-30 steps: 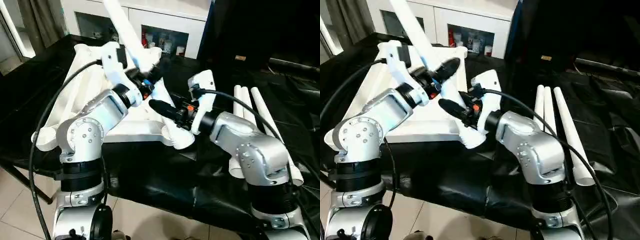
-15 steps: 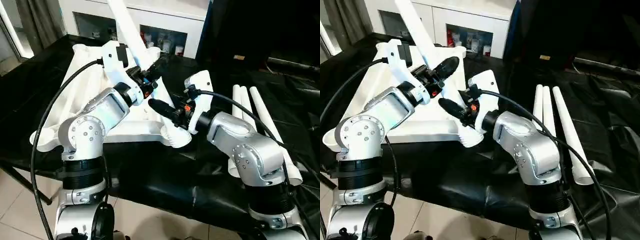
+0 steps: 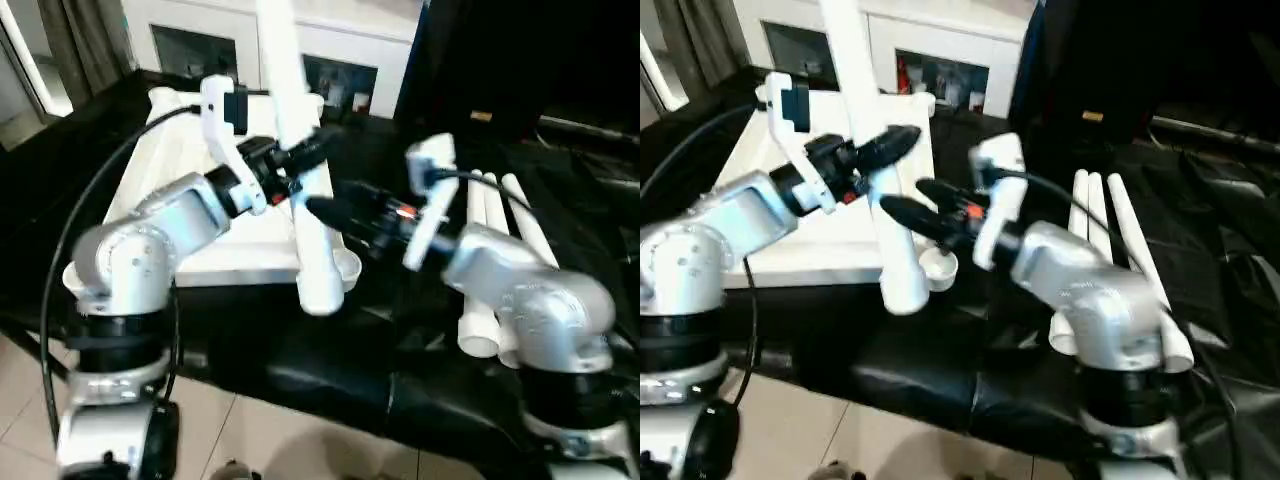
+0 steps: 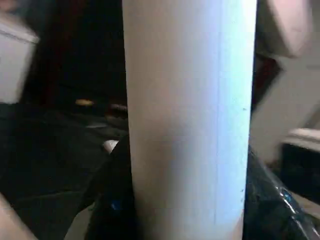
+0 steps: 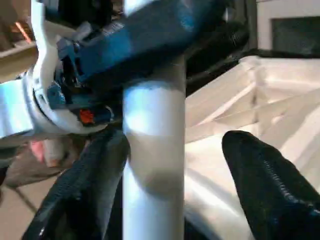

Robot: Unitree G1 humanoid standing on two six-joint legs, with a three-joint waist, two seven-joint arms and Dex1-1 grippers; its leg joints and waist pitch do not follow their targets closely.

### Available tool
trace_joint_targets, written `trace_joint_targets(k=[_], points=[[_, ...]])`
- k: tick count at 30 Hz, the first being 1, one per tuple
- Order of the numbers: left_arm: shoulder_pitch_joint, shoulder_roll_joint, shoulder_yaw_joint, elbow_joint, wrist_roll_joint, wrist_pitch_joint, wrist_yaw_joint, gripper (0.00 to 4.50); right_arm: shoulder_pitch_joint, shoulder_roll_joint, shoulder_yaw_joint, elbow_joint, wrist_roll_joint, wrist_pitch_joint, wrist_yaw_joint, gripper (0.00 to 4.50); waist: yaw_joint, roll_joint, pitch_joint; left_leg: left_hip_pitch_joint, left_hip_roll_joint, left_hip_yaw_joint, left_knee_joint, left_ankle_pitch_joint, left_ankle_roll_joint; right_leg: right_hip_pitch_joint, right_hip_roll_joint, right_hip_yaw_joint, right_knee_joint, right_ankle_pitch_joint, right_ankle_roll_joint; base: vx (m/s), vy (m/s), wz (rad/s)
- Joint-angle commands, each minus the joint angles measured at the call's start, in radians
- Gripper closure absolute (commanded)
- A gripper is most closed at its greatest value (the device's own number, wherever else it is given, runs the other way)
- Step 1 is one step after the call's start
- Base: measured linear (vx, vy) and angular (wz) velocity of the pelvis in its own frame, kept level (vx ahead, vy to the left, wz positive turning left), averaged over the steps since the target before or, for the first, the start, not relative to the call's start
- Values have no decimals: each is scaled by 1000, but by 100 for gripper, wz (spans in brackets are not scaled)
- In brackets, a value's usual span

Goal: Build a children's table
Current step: Pick table leg

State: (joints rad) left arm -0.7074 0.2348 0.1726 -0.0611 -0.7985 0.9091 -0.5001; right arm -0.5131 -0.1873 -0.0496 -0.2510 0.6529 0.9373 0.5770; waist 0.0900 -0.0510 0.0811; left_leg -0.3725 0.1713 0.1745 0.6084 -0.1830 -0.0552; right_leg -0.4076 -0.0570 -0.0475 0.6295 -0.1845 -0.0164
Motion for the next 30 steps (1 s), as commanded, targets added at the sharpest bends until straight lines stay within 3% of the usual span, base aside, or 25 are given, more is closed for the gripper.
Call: trace_joint_targets(k=[1, 2, 6, 9, 14, 18, 21, 23, 26, 30], points=[[-32, 4, 2, -15, -39, 13, -37, 264, 3, -14, -13, -32, 31, 29, 14, 110, 3, 6, -85, 12, 43, -13, -65, -97, -33, 59, -74, 49, -70, -162, -138, 0, 0, 0], [-57, 2, 19, -10, -70, 11, -72, 264, 19, -34, 2, -46, 52, 72, 29, 110, 1, 4, -84, 10, 42, -14, -66, -95, -31, 60, -73, 49, -70, -163, -141, 0, 0, 0], [-89, -12, 48, 4, -111, 3, -85, 265, 38, -42, 32, -62, 52, 98, 30, 110, 4, 3, -83, 9, 42, -13, -65, -100, -34, 61, -76, 49, -74, -192, -143, 0, 0, 0], [-102, -22, 69, 8, -153, 10, -92, 265, 42, -31, 29, -66, 69, 115, 14, 138, 3, 5, -83, 7, 41, -15, -65, -110, -42, 62, -76, 48, -75, -212, -142, 0, 0, 0], [-91, -4, 51, 10, -149, 11, -130, 265, 42, -31, 32, -61, 78, 124, -2, 185, 5, 6, -84, 11, 43, -15, -66, -112, -48, 58, -75, 48, -76, -224, -123, 0, 0, 0], [-81, 2, 37, 7, -138, 10, -135, 265, 40, -27, 34, -53, 70, 119, -8, 191, 5, 5, -84, 11, 44, -16, -67, -112, -52, 59, -76, 48, -74, -217, -123, 0, 0, 0], [-70, 3, 17, 6, -122, 0, -133, 265, 36, -26, 40, -33, 53, 105, -20, 194, 4, -10, -84, 9, 45, -13, -67, -104, -46, 59, -76, 49, -76, -223, -117, 0, 0, 0], [-66, 4, 11, 6, -112, -7, -133, 265, 32, -26, 44, -26, 50, 101, -22, 194, 6, -6, -84, 10, 45, -14, -67, -102, -47, 59, -78, 49, -75, -232, -113, 0, 0, 0], [-58, 6, 9, 2, -109, -8, -133, 265, 21, -21, 45, -20, 51, 96, -31, 194, 4, -6, -84, 9, 44, -14, -67, -103, -48, 58, -77, 49, -76, -236, -105, 0, 0, 0], [-47, 14, -1, -2, -87, -11, -113, 265, 15, -2, 40, -19, 40, 69, -56, 194, 2, 4, -84, 11, 44, -15, -68, -110, -58, 56, -75, 49, -75, -215, -113, 0, 0, 0]])
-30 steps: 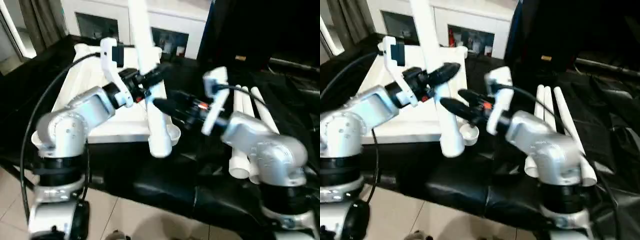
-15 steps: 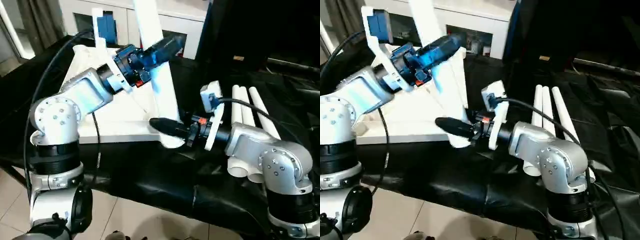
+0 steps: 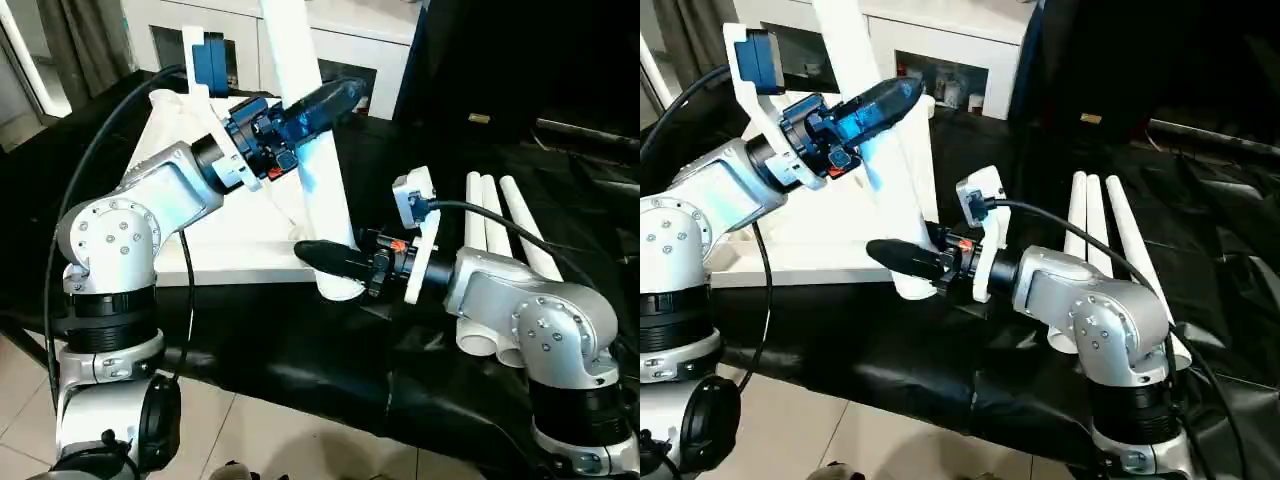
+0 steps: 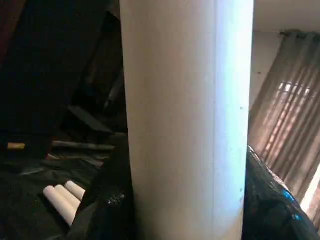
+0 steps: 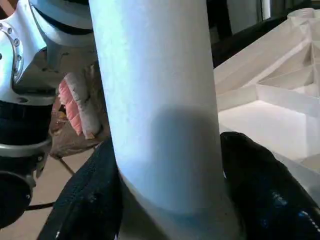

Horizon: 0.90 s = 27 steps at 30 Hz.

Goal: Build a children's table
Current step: Pick table leg

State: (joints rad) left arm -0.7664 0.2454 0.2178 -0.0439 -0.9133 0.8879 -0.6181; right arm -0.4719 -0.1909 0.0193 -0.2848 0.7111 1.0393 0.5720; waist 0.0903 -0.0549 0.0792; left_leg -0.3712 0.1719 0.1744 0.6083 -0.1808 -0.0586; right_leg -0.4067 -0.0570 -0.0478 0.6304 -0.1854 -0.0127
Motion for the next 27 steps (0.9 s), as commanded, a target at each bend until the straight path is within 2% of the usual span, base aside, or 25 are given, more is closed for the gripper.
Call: trace_joint_targets(k=[1, 2, 3, 4, 5, 6, 7, 8, 9, 15, 17, 20, 23, 24, 25, 27], points=[[12, 4, -50, -19, 35, 9, 13, 230, -25, 4, -29, 14, -21, -38, -54, 194, 2, 6, -83, 9, 44, -15, -68, -113, -55, 57, -75, 49, -75, -211, -119, 0, 0, 0], [12, 2, -52, -19, 33, 17, 22, 209, -25, 9, -30, 13, -26, -46, -64, 194, 3, 13, -83, 10, 44, -16, -68, -115, -58, 56, -76, 49, -72, -204, -123, 0, 0, 0], [16, 1, -61, -28, 34, 17, 21, 195, -25, 14, -31, 12, -29, -53, -71, 194, 2, 11, -83, 11, 44, -16, -69, -121, -60, 56, -75, 49, -75, -204, -124, 0, 0, 0], [20, -3, -71, -37, 45, 9, 27, 195, -26, 19, -31, 11, -38, -66, -78, 194, 2, 15, -83, 11, 45, -17, -69, -121, -63, 55, -76, 49, -74, -202, -124, 0, 0, 0], [17, -31, -84, -27, 115, -23, 123, 188, -30, 35, -39, 13, -49, -82, -104, 195, 2, 17, -84, 13, 45, -16, -69, -122, -67, 53, -75, 50, -73, -198, -124, 0, 0, 0], [14, -44, -87, -16, 142, -27, 172, 159, -34, 41, -40, 14, -58, -93, -115, 196, 4, 22, -83, 18, 47, -15, -68, -136, -70, 48, -73, 50, -76, -195, -125, 0, 0, 0], [14, -44, -87, -16, 142, -27, 172, 159, -34, 41, -40, 14, -58, -93, -115, 196, 1, 18, -82, 19, 48, -14, -69, -148, -71, 48, -73, 50, -78, -203, -123, 0, 0, 0], [18, -69, -91, -5, 170, -27, 241, 151, -38, 50, -38, 19, -78, -109, -134, 196, 3, 17, -82, 15, 46, -15, -69, -150, -72, 54, -75, 51, -78, -213, -123, 0, 0, 0], [18, -69, -91, -5, 170, -27, 241, 148, -38, 50, -38, 19, -78, -109, -134, 196, 2, 16, -82, 11, 46, -17, -71, -150, -73, 57, -75, 50, -78, -217, -117, 0, 0, 0], [42, -135, -70, 0, 187, -30, 353, 148, -47, 64, -15, 52, -126, -151, -173, 196, -1, 11, -84, 6, 43, -18, -68, -129, -66, 61, -74, 48, -78, -199, -107, 0, 0, 0], [46, -140, -69, -4, 187, -31, 355, 177, -48, 65, -9, 53, -129, -155, -174, 196, -1, 12, -85, 7, 41, -18, -67, -128, -58, 60, -72, 48, -78, -198, -105, 0, 0, 0], [43, -150, -50, 3, 183, -37, 374, 197, -50, 66, 4, 51, -137, -158, -174, 196, -1, 16, -84, 8, 43, -18, -67, -130, -57, 59, -72, 48, -78, -188, -109, 0, 0, 0], [34, -145, -35, 12, 180, -39, 384, 225, -49, 68, 10, 51, -144, -162, -172, 196, -1, 14, -84, 9, 42, -18, -67, -135, -57, 59, -72, 48, -77, -184, -113, 0, 0, 0], [31, -146, -28, 9, 177, -37, 390, 236, -49, 70, 10, 54, -146, -167, -171, 196, -2, 6, -84, 8, 42, -17, -67, -137, -55, 59, -71, 48, -79, -190, -110, 0, 0, 0], [31, -146, -28, 9, 177, -37, 390, 236, -49, 70, 10, 54, -146, -167, -171, 196, 0, 9, -83, 9, 42, -18, -68, -139, -56, 59, -73, 48, -77, -196, -111, 0, 0, 0], [29, -146, -22, 2, 171, -38, 395, 254, -52, 68, 12, 59, -147, -170, -168, 196, -1, 6, -83, 9, 43, -17, -68, -138, -53, 57, -73, 48, -79, -207, -107, 0, 0, 0]])
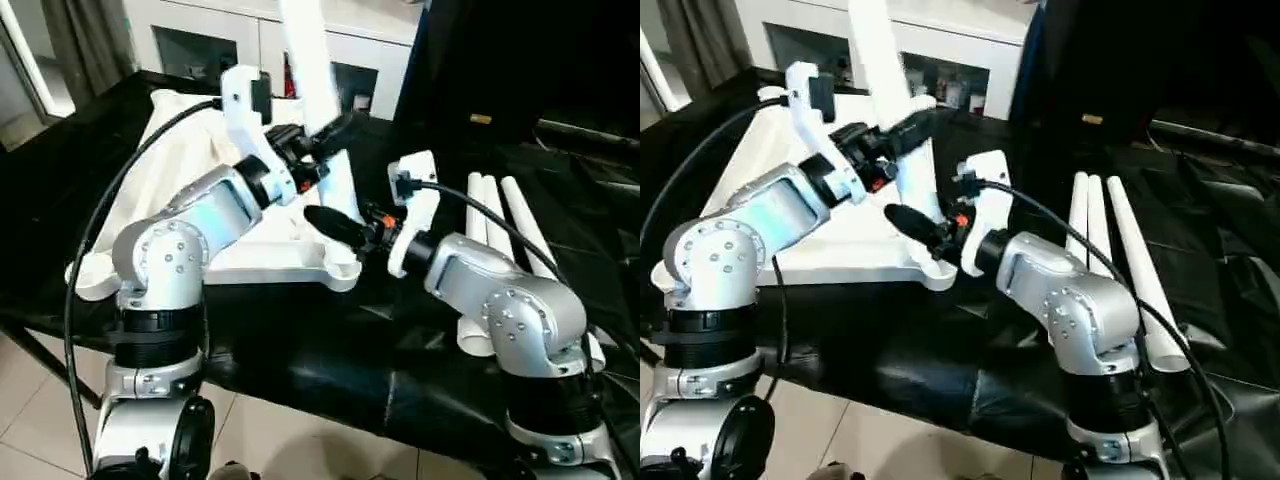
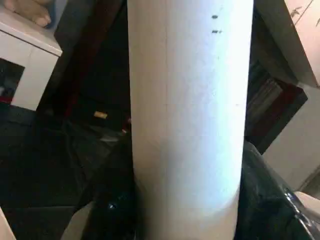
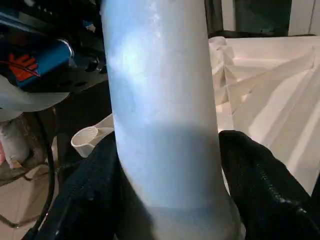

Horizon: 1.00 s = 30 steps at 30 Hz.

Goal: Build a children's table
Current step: Pick table leg

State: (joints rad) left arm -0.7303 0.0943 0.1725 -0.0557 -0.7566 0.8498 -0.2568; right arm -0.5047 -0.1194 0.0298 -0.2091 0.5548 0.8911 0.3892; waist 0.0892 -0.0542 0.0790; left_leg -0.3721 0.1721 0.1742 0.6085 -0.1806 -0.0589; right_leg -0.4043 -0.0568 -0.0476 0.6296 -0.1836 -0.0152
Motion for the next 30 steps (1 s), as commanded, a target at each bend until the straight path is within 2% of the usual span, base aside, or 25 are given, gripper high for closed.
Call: trace_joint_targets(k=[1, 2, 3, 4, 6, 7, 9, 12, 13, 16, 17, 18, 19, 20, 21, 23, 24, 25, 26, 29, 30], points=[[-8, 5, 23, 14, 14, 0, 33, 254, -19, -3, 2, -16, 9, -21, 14, 196, 1, 7, -83, 11, 43, -17, -68, -139, -53, 55, -74, 48, -77, -212, -103, 0, 0, 0], [-5, 8, 23, 10, 12, -1, 30, 255, -21, -6, 4, -14, 8, -23, 17, 196, 1, 5, -82, 10, 43, -17, -68, -136, -51, 55, -74, 48, -78, -214, -100, 0, 0, 0], [-1, 11, 22, 5, 12, -3, 25, 255, -24, -11, 7, -8, 7, -26, 24, 196, 0, -2, -82, 9, 42, -16, -67, -135, -50, 55, -73, 48, -79, -223, -95, 0, 0, 0], [-1, 11, 22, 5, 12, -3, 25, 257, -24, -11, 7, -8, 7, -26, 24, 196, 2, 2, -82, 10, 43, -17, -68, -134, -50, 55, -75, 48, -77, -225, -96, 0, 0, 0], [2, 14, 19, -3, 10, -4, 15, 258, -28, -22, 8, 0, -1, -29, 33, 196, 1, -2, -82, 9, 44, -16, -68, -124, -48, 55, -74, 48, -76, -219, -93, 0, 0, 0], [1, 19, 5, -4, 18, -13, -2, 258, -32, -26, 2, 7, 1, -29, 40, 196, -2, -18, -81, 8, 44, -13, -67, -121, -43, 55, -73, 49, -79, -221, -90, 0, 0, 0], [4, 30, -13, -9, 33, -28, -21, 258, -37, -31, 7, 16, -8, -33, 43, 196, 0, -11, -82, 8, 44, -14, -67, -110, -42, 54, -76, 49, -76, -223, -87, 0, 0, 0], [4, 36, -22, -16, 33, -42, -39, 258, -53, -34, 20, 23, -20, -37, 43, 196, -1, -6, -82, 11, 46, -15, -67, -113, -49, 52, -75, 49, -75, -210, -88, 0, 0, 0], [5, 37, -24, -17, 34, -43, -41, 258, -53, -34, 22, 22, -21, -39, 43, 196, -2, 0, -82, 11, 45, -16, -68, -112, -51, 52, -74, 49, -73, -200, -91, 0, 0, 0], [10, 45, -35, -25, 41, -47, -52, 258, -56, -34, 34, 13, -34, -48, 36, 196, -3, -1, -81, 10, 43, -15, -68, -121, -54, 54, -73, 50, -73, -180, -99, 0, 0, 0], [14, 51, -40, -36, 39, -43, -62, 258, -51, -28, 41, -4, -40, -43, 18, 196, -3, 1, -77, 10, 43, -15, -70, -127, -54, 52, -72, 50, -75, -184, -101, 0, 0, 0], [14, 51, -40, -37, 38, -43, -62, 258, -51, -28, 41, -4, -40, -43, 18, 196, -6, 11, -68, 11, 43, -16, -73, -150, -58, 46, -69, 51, -79, -194, -100, 0, 0, 0], [15, 54, -41, -46, 30, -36, -69, 258, -45, -24, 46, -17, -42, -38, 8, 196, -7, 15, -64, 11, 42, -17, -75, -163, -60, 46, -70, 51, -80, -204, -100, 0, 0, 0], [16, 55, -41, -49, 27, -34, -73, 258, -43, -22, 47, -21, -43, -35, 4, 196, -7, 11, -66, 13, 43, -18, -74, -169, -60, 47, -70, 50, -80, -207, -101, 0, 0, 0], [15, 60, -42, -60, 16, -31, -85, 258, -33, -16, 54, -40, -45, -25, -10, 196, -7, 18, -58, 13, 42, -19, -76, -181, -61, 43, -69, 51, -81, -214, -102, 0, 0, 0], [10, 63, -43, -59, 10, -31, -92, 258, -27, -12, 56, -49, -47, -22, -20, 196, -9, 16, -56, 14, 42, -19, -78, -191, -62, 44, -68, 51, -83, -229, -99, 0, 0, 0], [8, 63, -44, -58, 12, -41, -100, 258, -20, -8, 54, -61, -42, -15, -24, 141, -10, 16, -56, 14, 42, -20, -78, -198, -62, 45, -68, 51, -83, -237, -97, 0, 0, 0], [8, 63, -44, -58, 12, -41, -100, 258, -20, -8, 54, -61, -42, -15, -24, 127, -11, 22, -46, 12, 42, -20, -81, -204, -62, 40, -68, 51, -85, -243, -93, 0, 0, 0], [8, 65, -39, -64, 3, -42, -107, 258, -11, -3, 50, -80, -30, 1, -31, 125, -13, 21, -43, 13, 41, -20, -83, -218, -61, 38, -68, 52, -89, -260, -87, 0, 0, 0], [10, 72, -33, -79, -7, -46, -121, 259, -4, -4, 47, -101, -19, 15, -36, 94, -14, 20, -42, 12, 41, -22, -84, -206, -53, 42, -68, 52, -88, -257, -83, 0, 0, 0], [11, 73, -31, -81, -10, -44, -120, 259, -4, -5, 48, -103, -19, 16, -39, 86, -16, 20, -37, 10, 40, -21, -84, -197, -50, 40, -67, 52, -89, -250, -82, 0, 0, 0]])
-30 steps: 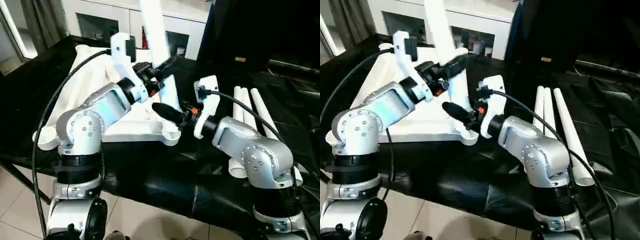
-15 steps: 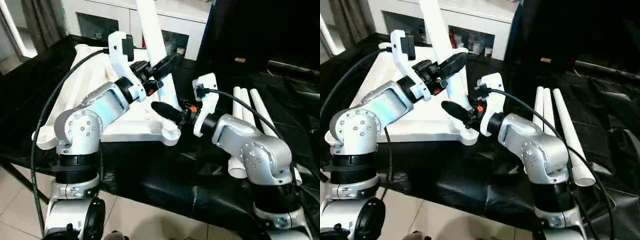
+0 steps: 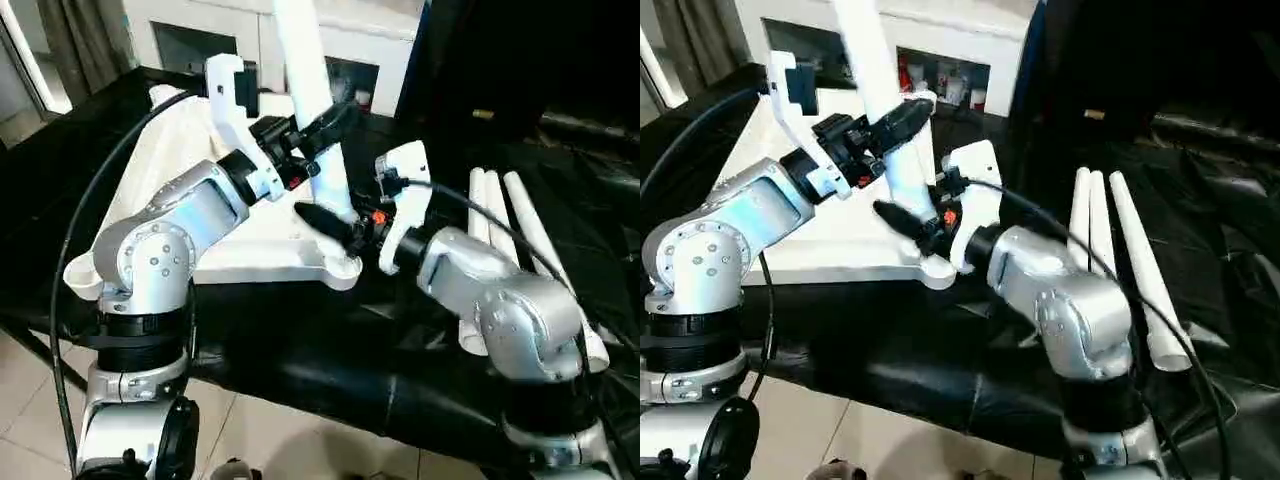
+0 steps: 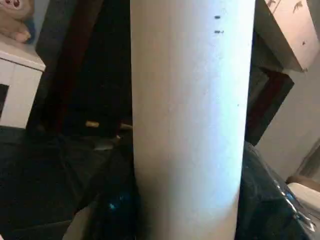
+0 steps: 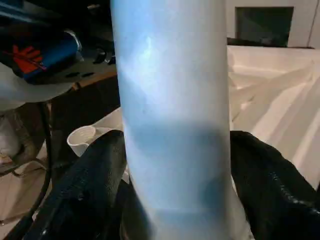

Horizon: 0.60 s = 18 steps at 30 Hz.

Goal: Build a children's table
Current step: Pick table leg

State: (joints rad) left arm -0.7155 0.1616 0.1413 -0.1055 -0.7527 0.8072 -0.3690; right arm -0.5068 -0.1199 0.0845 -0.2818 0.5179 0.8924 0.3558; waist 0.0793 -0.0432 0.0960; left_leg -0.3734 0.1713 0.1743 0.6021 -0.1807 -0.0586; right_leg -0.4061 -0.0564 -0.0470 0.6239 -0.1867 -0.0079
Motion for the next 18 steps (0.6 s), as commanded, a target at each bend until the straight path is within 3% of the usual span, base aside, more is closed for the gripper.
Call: trace_joint_targets(k=[1, 7, 9, 11, 12, 13, 14, 17, 18], points=[[-4, 6, 2, -33, -16, 0, -7, 259, -3, -5, -8, -31, 18, 17, -7, 81, -7, 9, -52, 11, 41, -21, -78, -194, -50, 42, -69, 52, -83, -247, -90, 0, 0, 0], [8, 22, 11, -41, -22, 8, -20, 259, -2, -2, -6, -45, 21, 34, -13, 35, -21, 14, -42, 9, 42, -22, -80, -164, -43, 43, -69, 51, -79, -199, -118, 0, 0, 0], [14, 27, 12, -44, -25, 7, -29, 259, -1, -3, -1, -49, 17, 37, -12, 18, -24, 16, -45, 5, 42, -21, -78, -109, -34, 47, -69, 51, -71, -108, -141, 0, 0, 0], [14, 29, 12, -44, -25, 5, -32, 259, -3, -7, 0, -49, 14, 36, -12, 7, -27, 7, -50, 2, 42, -18, -72, -36, -13, 50, -65, 50, -59, 11, -165, 0, 0, 0], [13, 29, 13, -42, -23, 0, -29, 259, -6, -10, -2, -51, 20, 37, -8, 2, -25, 8, -48, 1, 41, -17, -71, -17, -1, 49, -66, 50, -55, 48, -180, 0, 0, 0], [14, 30, 17, -38, -23, -5, -26, 259, -12, -11, -6, -47, 25, 38, -6, 2, -26, 4, -47, 0, 41, -16, -71, -18, 5, 50, -67, 51, -56, 50, -185, 0, 0, 0], [14, 30, 19, -37, -23, -6, -25, 259, -14, -11, -7, -45, 26, 38, -6, 2, -24, 7, -46, 1, 42, -16, -71, -22, 8, 50, -68, 51, -55, 44, -190, 0, 0, 0], [19, 34, 19, -40, -24, -9, -23, 259, -25, -20, -10, -36, 30, 36, 4, 0, -26, 2, -39, 6, 46, -14, -76, -65, 1, 47, -72, 51, -64, -48, -186, 0, 0, 0], [24, 35, 18, -44, -23, -10, -24, 259, -28, -21, -12, -34, 32, 35, 7, 0, -28, -5, -38, 6, 47, -13, -77, -78, -5, 46, -72, 52, -68, -78, -178, 0, 0, 0]])
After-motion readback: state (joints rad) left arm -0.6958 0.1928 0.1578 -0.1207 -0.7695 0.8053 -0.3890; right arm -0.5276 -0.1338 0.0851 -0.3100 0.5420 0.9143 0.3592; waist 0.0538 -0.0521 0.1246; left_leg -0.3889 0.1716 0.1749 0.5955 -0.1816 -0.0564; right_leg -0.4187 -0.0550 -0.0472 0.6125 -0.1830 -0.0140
